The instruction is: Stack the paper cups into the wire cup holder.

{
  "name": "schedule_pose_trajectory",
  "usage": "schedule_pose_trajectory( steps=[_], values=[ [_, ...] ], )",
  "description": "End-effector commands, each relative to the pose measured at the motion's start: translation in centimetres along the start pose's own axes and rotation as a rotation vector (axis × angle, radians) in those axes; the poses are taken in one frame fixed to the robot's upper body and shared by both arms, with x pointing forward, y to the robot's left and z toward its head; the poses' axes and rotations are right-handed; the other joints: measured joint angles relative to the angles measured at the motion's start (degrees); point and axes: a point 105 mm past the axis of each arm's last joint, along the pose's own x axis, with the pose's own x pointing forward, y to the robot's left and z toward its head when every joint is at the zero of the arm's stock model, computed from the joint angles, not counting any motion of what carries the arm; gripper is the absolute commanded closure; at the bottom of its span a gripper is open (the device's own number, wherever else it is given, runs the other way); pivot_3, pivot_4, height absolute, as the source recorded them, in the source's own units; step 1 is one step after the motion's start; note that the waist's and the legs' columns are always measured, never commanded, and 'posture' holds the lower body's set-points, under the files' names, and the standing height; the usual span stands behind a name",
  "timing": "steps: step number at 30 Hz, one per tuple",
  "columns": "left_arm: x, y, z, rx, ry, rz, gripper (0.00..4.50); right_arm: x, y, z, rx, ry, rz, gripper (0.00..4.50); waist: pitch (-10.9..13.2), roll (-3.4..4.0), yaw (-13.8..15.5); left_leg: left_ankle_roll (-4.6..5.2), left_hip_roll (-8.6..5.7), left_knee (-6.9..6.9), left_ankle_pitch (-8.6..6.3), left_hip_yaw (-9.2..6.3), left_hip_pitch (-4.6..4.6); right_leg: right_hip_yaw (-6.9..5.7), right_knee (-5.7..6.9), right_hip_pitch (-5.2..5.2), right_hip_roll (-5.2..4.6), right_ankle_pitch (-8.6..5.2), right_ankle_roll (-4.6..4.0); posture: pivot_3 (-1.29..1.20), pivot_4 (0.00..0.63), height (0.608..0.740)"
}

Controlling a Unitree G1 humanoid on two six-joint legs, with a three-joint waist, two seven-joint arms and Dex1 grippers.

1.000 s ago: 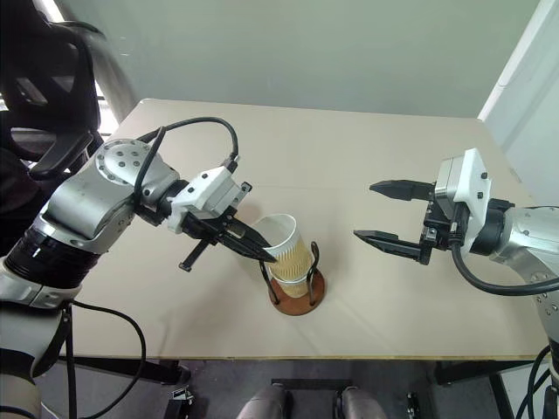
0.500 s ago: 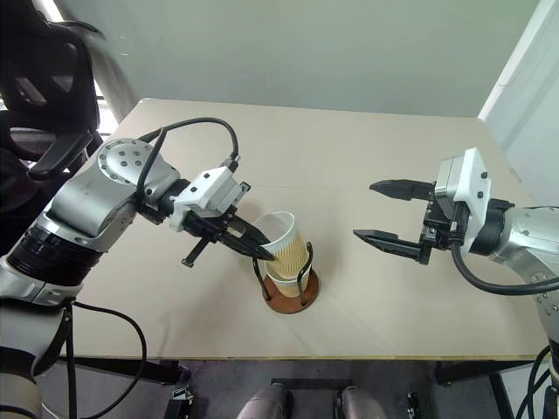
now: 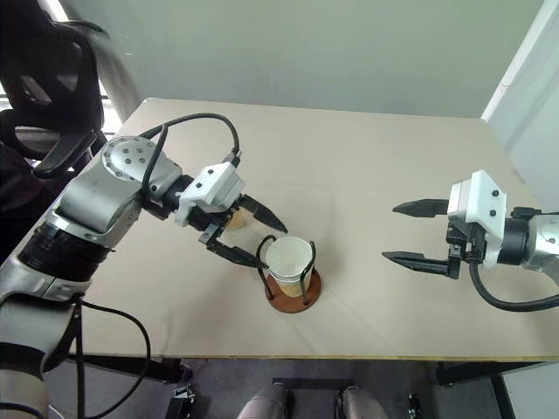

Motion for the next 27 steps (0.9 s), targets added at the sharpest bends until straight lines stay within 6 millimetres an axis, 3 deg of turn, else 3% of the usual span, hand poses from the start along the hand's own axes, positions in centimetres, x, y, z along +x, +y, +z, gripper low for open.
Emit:
schedule_pose_trajectory(
  steps=[1,6,9,14,16,19,27],
  values=[
    [-2.5,0.7,2.5,0.050,-0.051,0.088,1.02,-0.2,-0.4,0.3,-0.086,0.038,0.012,0.79,0.0,0.00,-0.1,0.00,0.00,0.00,0.00,0.00,-0.02,0.00,-0.02,-0.01,0.00,0.00,0.00,0.00,0.150,0.740],
    [-5.4,-0.2,3.1,0.020,-0.064,0.164,1.02,0.2,-1.1,0.1,-0.103,0.034,0.016,0.79,0.0,0.04,-0.8,0.02,-0.01,-0.03,-0.01,0.06,0.02,0.02,-0.03,-0.03,0.00,-0.02,0.03,0.00,0.150,0.740],
    [-8.2,0.1,2.1,-0.034,-0.018,0.296,1.02,0.4,-1.3,0.1,-0.112,0.023,0.026,0.79,0.0,0.04,-0.8,0.02,0.00,-0.06,-0.01,0.05,0.02,0.03,-0.02,-0.08,0.00,-0.02,0.04,0.00,0.150,0.740],
    [-12.9,1.7,-6.5,-0.232,0.284,0.632,1.02,0.8,-1.5,0.9,-0.136,-0.017,0.059,0.79,-0.1,0.39,-0.7,0.07,-0.02,-0.06,-0.03,0.05,0.09,0.12,0.01,-0.06,-0.01,-0.02,0.04,0.00,0.150,0.740],
    [-13.1,2.3,-8.6,-0.273,0.322,0.686,1.02,0.7,-1.6,1.2,-0.146,-0.030,0.072,0.79,-0.1,0.39,-0.2,0.14,-0.01,-0.06,0.02,-0.01,0.08,0.08,0.07,-0.07,-0.01,-0.01,0.01,0.00,0.150,0.740],
    [-11.6,2.2,-11.1,-0.321,0.343,0.657,1.02,0.6,-1.8,1.4,-0.153,-0.036,0.078,0.79,-0.1,0.36,0.3,0.22,-0.05,0.02,0.12,-0.04,-0.06,0.08,0.04,-0.11,-0.02,0.07,0.01,0.00,0.150,0.740],
    [-9.5,2.5,-14.0,-0.376,0.366,0.616,1.02,0.6,-1.4,1.5,-0.151,-0.030,0.063,0.79,-0.1,0.36,0.2,0.21,-0.16,0.07,0.16,0.00,-0.27,0.07,-0.04,-0.30,-0.11,0.23,0.14,0.00,0.150,0.740]
  ],
)
